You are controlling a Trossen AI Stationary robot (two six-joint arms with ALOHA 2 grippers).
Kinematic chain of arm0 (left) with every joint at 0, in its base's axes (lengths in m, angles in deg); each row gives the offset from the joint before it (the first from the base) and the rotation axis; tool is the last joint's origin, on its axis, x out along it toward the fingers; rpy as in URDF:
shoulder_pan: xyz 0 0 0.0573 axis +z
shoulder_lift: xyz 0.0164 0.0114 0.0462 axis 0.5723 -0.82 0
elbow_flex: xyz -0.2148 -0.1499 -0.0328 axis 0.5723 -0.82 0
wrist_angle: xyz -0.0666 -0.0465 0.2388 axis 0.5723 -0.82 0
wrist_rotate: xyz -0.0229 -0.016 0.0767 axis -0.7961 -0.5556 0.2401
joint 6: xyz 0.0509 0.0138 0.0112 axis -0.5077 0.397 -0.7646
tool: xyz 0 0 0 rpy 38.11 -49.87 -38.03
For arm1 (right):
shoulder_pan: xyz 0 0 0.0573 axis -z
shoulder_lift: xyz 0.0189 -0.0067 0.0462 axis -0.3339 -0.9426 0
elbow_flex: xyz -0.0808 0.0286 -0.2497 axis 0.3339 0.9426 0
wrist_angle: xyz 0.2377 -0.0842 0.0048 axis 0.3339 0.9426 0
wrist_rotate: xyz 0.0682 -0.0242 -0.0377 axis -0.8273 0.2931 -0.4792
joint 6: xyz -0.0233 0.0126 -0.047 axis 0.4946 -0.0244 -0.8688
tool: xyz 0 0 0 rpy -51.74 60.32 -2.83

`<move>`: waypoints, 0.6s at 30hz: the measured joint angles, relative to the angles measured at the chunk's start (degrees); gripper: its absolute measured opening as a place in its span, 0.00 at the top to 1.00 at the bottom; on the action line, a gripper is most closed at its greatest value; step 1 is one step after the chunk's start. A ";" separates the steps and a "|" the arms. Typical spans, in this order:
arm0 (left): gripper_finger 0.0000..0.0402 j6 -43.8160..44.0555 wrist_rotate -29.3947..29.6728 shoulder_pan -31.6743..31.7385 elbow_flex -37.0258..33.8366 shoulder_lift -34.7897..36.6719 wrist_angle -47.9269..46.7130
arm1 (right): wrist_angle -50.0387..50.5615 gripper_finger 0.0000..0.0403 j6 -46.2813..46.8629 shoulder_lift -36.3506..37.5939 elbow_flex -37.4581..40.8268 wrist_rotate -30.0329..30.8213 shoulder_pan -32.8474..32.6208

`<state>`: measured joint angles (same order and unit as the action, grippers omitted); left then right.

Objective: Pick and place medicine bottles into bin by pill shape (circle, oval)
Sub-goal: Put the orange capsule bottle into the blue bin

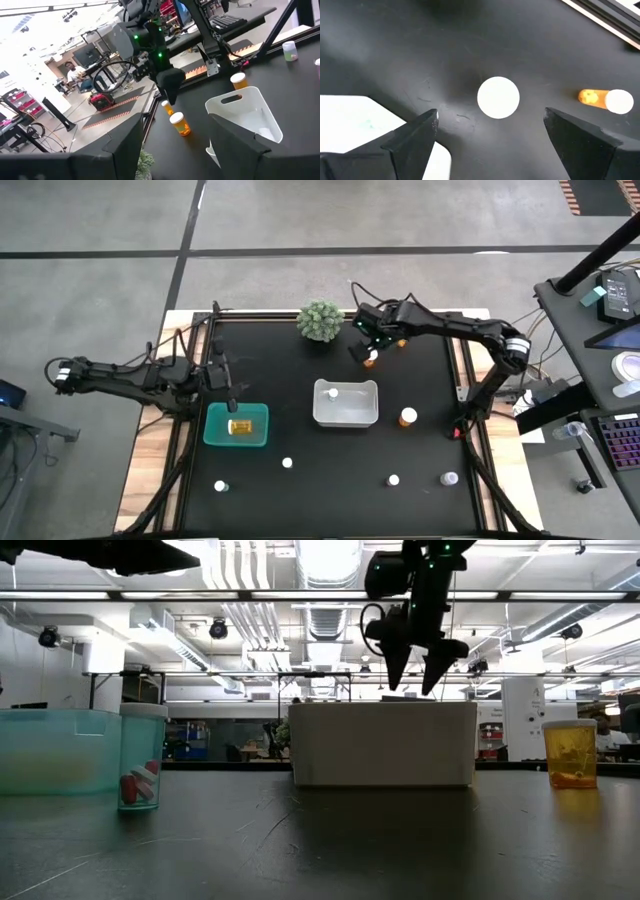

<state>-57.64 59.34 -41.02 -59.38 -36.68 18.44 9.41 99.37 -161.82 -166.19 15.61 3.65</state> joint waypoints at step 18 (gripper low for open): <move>0.49 -0.25 -0.03 1.66 -0.04 -3.23 3.17 | -13.41 0.14 -0.68 -4.52 11.96 2.77 0.54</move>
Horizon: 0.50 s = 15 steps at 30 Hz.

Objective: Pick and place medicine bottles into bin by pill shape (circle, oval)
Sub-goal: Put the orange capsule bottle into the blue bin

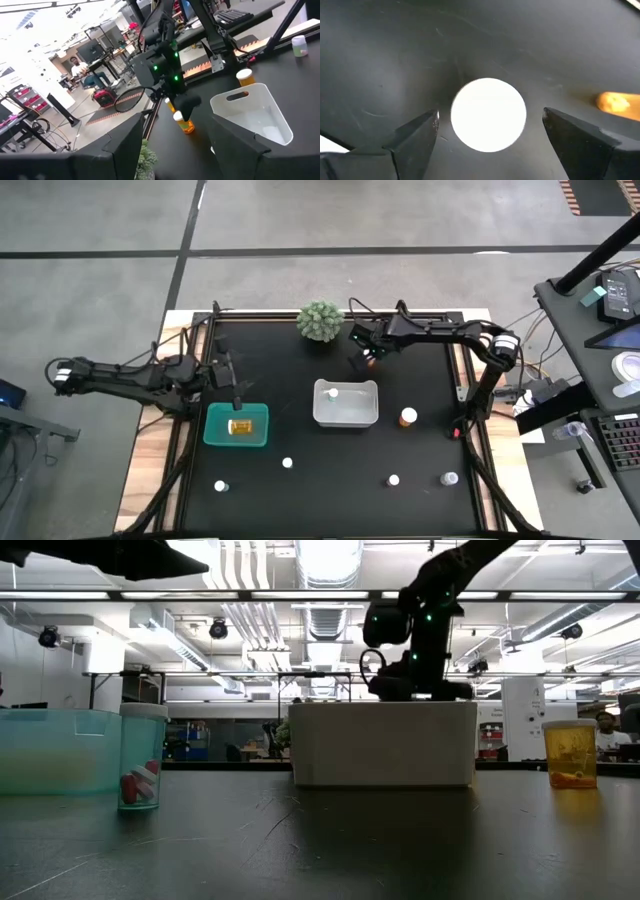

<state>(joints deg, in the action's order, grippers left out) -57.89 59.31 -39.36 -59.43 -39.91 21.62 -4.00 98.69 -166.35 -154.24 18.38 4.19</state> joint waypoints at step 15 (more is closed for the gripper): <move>0.49 -1.23 0.01 0.00 0.15 -4.65 5.43 | -3.43 0.41 0.01 -0.16 2.58 -0.13 -0.06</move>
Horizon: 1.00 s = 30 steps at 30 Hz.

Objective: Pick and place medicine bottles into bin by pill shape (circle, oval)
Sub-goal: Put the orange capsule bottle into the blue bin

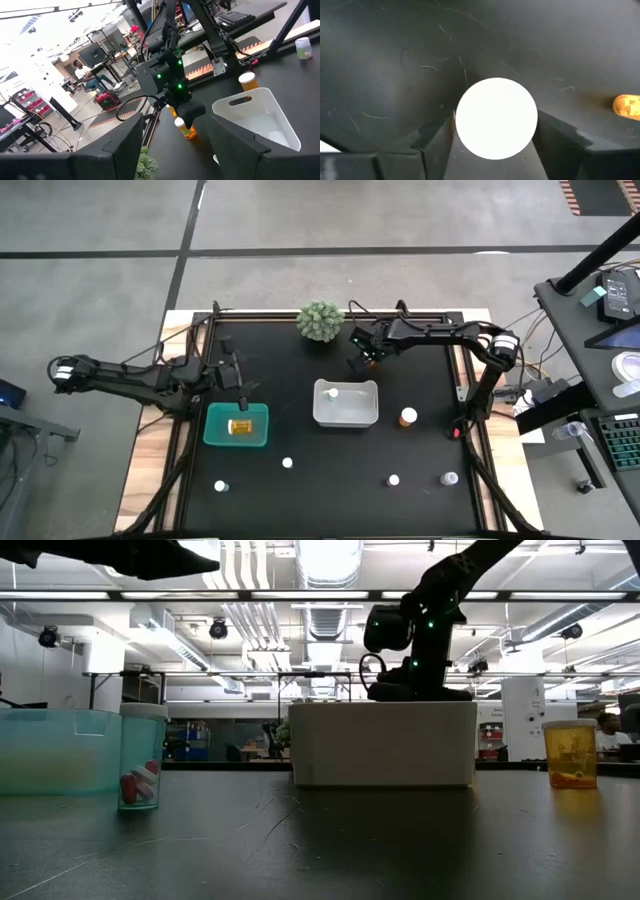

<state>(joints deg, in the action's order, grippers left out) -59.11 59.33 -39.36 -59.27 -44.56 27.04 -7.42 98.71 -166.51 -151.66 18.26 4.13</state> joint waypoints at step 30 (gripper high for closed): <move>0.56 40.36 -0.65 -10.48 7.27 -15.81 -7.08 | -1.91 0.50 -8.84 14.88 2.78 1.55 -6.29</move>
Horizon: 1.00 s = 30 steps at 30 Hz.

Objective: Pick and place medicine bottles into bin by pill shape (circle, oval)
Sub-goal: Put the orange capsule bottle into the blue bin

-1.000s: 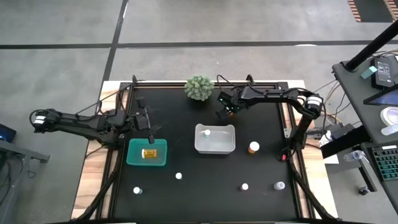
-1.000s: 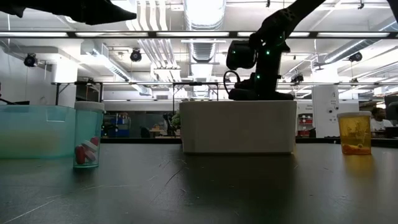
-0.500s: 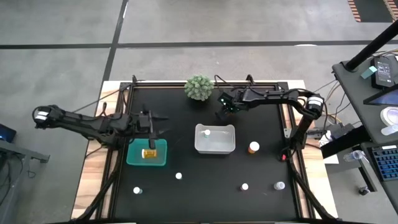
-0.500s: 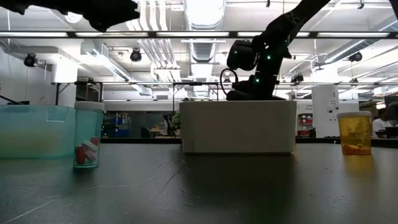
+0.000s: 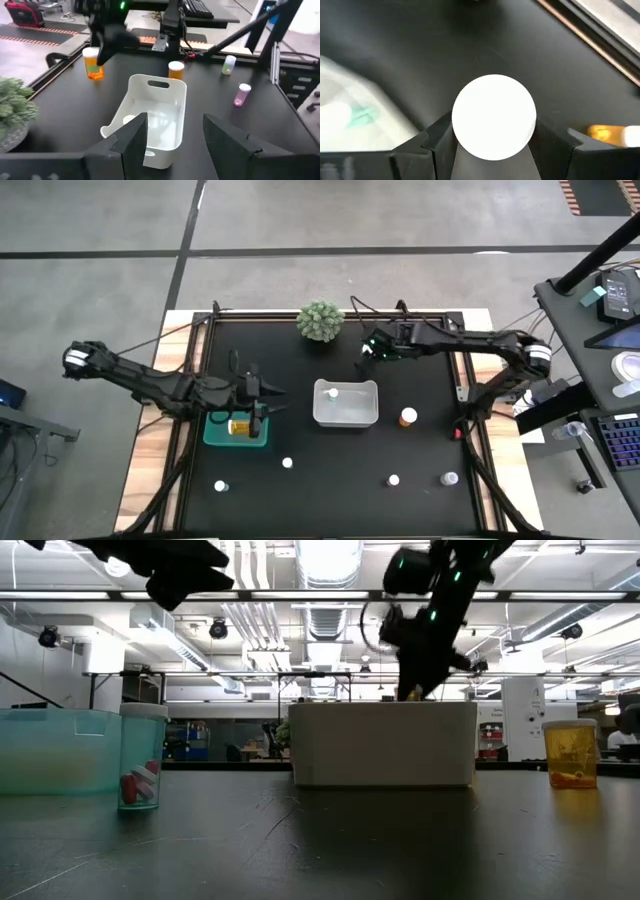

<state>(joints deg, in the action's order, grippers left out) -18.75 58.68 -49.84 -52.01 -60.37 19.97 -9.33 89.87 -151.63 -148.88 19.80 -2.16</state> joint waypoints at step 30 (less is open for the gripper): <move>0.29 -1.44 -5.27 -2.91 0.84 -13.77 7.46 | -18.69 0.50 -8.73 -5.92 -10.09 -11.92 -25.02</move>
<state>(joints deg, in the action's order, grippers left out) -20.19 53.41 -52.75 -51.16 -74.14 27.43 -28.02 81.14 -157.55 -158.97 7.88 -27.18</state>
